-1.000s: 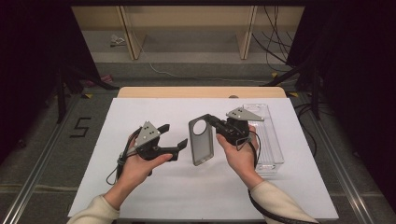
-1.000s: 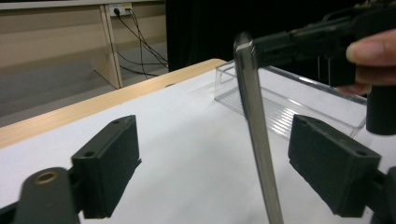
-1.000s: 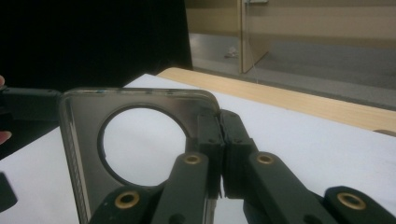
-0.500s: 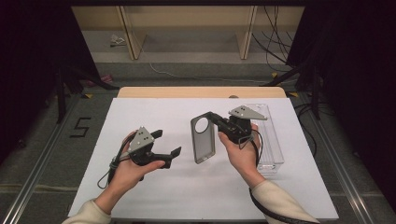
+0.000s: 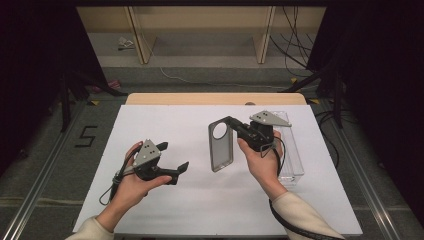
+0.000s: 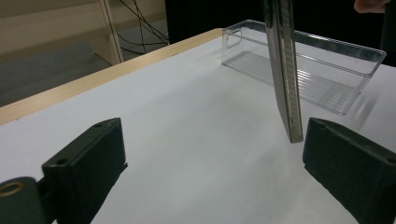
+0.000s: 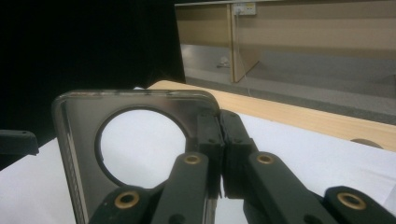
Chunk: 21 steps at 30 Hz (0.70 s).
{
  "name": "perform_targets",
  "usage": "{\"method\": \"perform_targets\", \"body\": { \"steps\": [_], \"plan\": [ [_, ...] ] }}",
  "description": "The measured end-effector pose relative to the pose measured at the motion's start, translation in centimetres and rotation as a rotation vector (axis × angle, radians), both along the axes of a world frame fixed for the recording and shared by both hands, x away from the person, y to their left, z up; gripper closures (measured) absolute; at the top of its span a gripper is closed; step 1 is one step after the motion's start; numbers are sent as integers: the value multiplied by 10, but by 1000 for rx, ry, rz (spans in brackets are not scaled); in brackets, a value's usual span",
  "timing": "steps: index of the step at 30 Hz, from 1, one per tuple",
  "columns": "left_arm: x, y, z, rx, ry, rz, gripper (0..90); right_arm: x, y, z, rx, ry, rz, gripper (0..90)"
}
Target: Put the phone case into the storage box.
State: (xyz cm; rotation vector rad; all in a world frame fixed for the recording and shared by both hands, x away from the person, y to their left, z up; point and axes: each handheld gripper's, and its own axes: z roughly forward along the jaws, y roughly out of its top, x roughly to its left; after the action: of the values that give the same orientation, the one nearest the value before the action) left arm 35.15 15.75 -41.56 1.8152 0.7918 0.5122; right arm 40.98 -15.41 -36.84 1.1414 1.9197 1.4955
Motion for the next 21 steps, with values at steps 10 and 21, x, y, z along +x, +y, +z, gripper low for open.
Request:
{"method": "perform_targets", "body": {
  "steps": [10,21],
  "plan": [
    [0,3,-4,11,5,9,55,2,-8,5,16,-8,-25,887],
    [0,4,-4,17,0,14,57,3,-15,9,25,-17,-47,887]
  ]
}}
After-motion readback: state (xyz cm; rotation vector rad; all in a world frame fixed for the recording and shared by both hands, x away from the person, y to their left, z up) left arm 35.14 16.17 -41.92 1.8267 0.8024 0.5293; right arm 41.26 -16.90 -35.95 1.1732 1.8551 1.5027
